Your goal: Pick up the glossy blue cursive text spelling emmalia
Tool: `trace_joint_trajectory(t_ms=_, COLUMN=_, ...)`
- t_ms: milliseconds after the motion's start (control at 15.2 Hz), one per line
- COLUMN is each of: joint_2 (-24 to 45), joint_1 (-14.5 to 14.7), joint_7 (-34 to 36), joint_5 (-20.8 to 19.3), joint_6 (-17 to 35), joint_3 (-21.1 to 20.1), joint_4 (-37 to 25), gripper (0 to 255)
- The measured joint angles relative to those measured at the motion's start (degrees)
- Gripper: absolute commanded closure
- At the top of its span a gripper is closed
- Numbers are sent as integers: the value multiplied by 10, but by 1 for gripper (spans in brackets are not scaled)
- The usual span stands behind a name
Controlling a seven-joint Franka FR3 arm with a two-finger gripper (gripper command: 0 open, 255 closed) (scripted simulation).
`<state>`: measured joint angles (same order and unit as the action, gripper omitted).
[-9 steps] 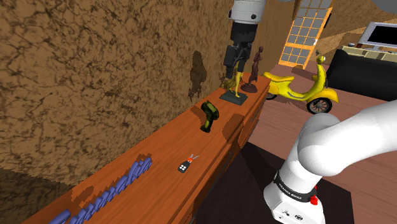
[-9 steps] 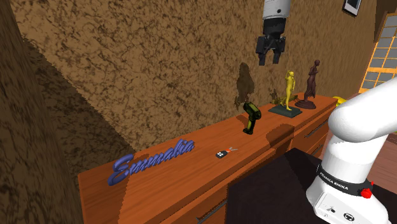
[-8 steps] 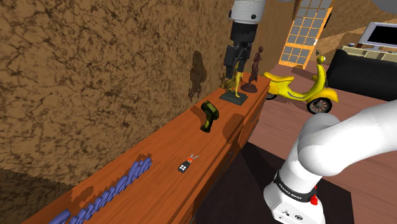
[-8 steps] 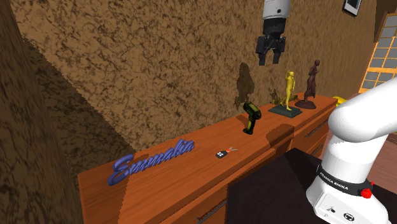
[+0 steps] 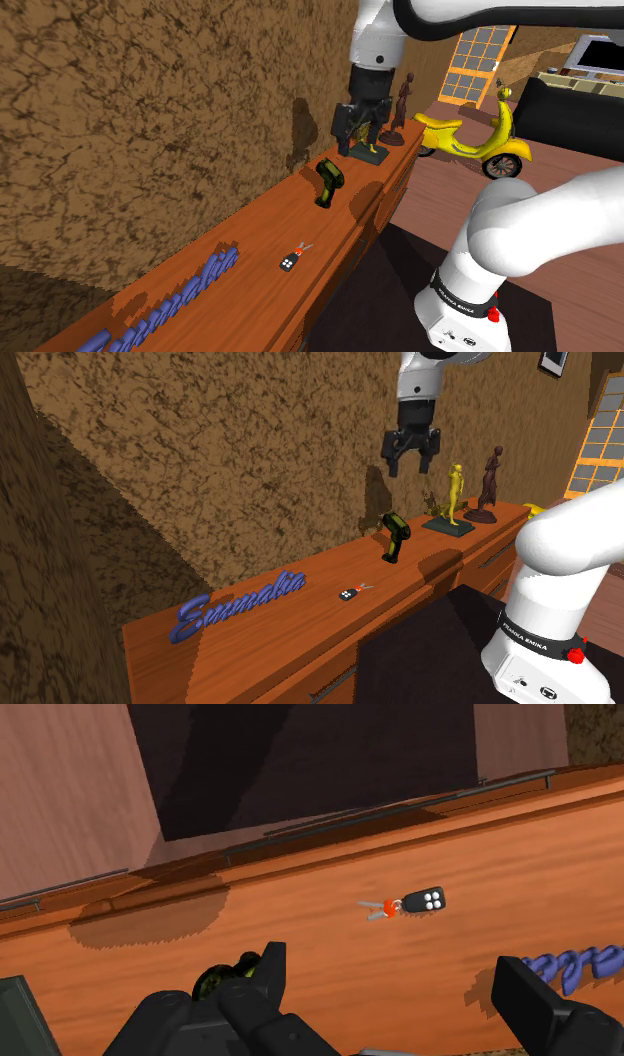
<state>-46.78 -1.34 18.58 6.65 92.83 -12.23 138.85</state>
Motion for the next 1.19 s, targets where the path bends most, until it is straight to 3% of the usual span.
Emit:
trace_joint_trajectory(t_ms=660, joint_2=45, joint_1=-15, joint_7=276, joint_5=101, joint_6=103, joint_3=-179, joint_4=36, gripper=0)
trace_joint_trajectory(t_ms=924, joint_2=102, joint_1=-42, joint_7=388, joint_5=122, joint_6=150, joint_3=-260, joint_4=16, gripper=0)
trace_joint_trajectory(t_ms=1188, joint_2=182, joint_1=-91, joint_7=508, joint_5=116, joint_6=205, joint_3=-352, joint_4=-20, gripper=0)
